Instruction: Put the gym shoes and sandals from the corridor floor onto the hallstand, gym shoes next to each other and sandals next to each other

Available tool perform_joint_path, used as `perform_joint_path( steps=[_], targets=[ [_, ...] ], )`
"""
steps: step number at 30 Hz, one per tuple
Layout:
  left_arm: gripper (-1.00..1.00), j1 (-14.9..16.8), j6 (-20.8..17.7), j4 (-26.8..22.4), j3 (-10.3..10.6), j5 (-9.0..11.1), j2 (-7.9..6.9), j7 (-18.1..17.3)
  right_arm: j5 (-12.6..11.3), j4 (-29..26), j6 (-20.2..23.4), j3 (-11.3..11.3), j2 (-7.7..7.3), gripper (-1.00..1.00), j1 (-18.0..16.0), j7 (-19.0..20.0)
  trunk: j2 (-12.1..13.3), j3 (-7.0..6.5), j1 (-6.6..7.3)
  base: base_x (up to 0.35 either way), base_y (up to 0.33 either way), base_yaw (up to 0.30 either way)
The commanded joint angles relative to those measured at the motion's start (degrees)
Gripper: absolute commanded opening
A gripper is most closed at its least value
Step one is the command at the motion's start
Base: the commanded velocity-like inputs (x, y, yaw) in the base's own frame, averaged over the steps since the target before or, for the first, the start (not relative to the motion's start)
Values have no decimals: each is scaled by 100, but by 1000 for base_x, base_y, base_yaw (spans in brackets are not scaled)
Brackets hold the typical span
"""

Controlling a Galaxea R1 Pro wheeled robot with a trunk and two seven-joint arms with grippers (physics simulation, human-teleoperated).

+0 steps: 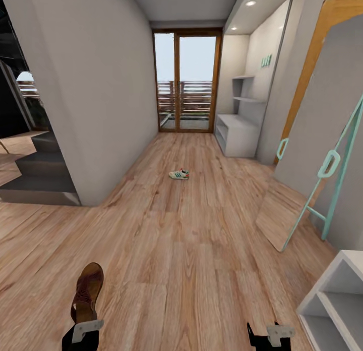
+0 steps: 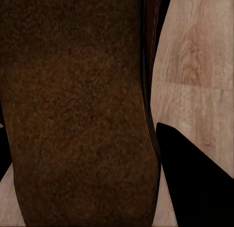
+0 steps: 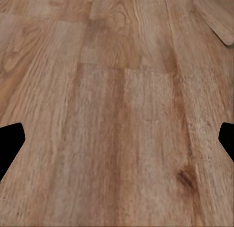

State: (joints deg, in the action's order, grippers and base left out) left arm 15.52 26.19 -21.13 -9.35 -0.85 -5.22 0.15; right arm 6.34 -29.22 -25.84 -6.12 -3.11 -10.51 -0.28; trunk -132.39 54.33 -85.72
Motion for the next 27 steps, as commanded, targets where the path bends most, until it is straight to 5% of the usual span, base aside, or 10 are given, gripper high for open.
perform_joint_path(
  steps=[1, 27],
  targets=[
    [-100, 4, 18, 6, -14, -20, 5, 3, 60, 4, -17, -32, 4, 100, -3, -1, -2, 5, -2, 338, 0, 0],
    [-100, 4, 18, 5, -14, -20, -14, 3, 77, -5, -17, -32, -5, 100, -3, 19, -2, 5, -2, 338, 0, 0]
  ],
)
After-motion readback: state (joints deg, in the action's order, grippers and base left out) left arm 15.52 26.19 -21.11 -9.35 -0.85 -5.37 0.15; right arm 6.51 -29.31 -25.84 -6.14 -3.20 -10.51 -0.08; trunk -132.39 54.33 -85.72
